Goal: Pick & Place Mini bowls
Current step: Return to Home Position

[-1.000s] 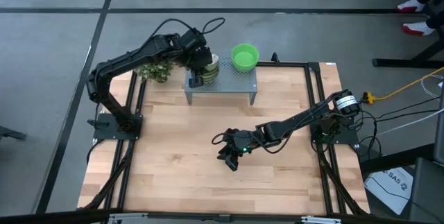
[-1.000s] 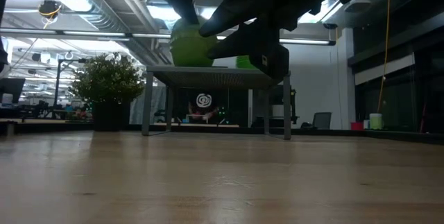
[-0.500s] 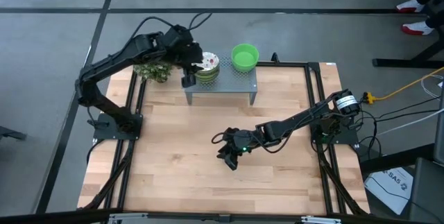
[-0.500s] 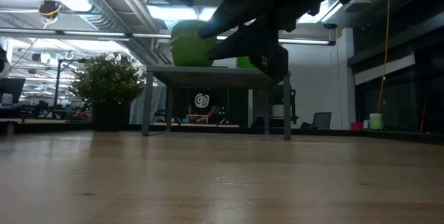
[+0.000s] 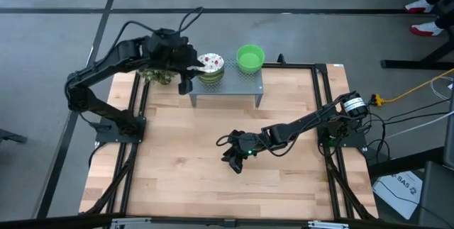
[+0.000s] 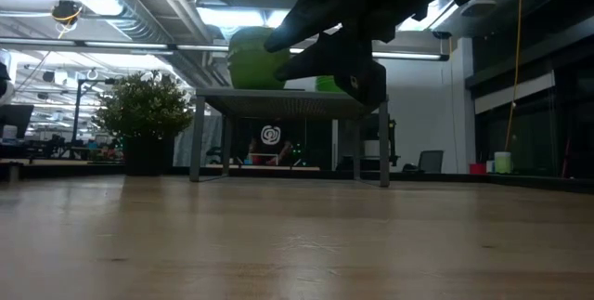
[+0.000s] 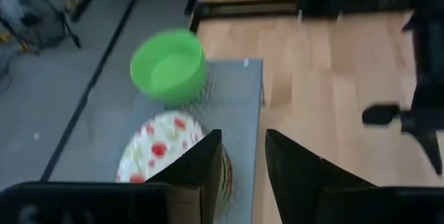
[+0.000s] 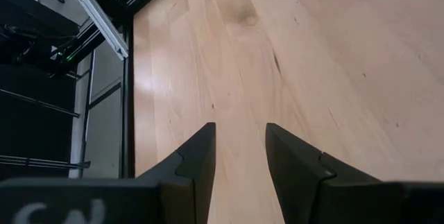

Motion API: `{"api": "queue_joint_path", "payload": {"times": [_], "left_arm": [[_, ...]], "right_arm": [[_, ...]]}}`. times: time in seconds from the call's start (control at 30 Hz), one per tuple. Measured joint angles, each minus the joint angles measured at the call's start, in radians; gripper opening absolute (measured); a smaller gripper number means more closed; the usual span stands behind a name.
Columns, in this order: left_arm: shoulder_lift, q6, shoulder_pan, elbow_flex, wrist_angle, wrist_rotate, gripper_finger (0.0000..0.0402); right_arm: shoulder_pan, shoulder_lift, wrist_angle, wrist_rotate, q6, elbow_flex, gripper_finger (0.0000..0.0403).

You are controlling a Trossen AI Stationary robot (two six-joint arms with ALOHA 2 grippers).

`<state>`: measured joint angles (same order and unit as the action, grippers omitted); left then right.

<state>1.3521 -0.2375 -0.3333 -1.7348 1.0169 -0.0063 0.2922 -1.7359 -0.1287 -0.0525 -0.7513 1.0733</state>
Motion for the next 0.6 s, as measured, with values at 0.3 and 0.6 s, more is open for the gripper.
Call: {"api": "queue_joint_path", "payload": {"times": [0.3,0.6], "left_arm": [[-0.013,0.001,0.015,0.000,-0.082,0.156,0.0111],[-0.180,-0.031,0.078,0.150,-0.054,0.291,0.0107]], "right_arm": [[0.003,-0.002,-0.069,0.008,0.145,0.000,0.0126],[0.009,-0.002,-0.220,0.118,0.242,-0.089,0.0126]]}}
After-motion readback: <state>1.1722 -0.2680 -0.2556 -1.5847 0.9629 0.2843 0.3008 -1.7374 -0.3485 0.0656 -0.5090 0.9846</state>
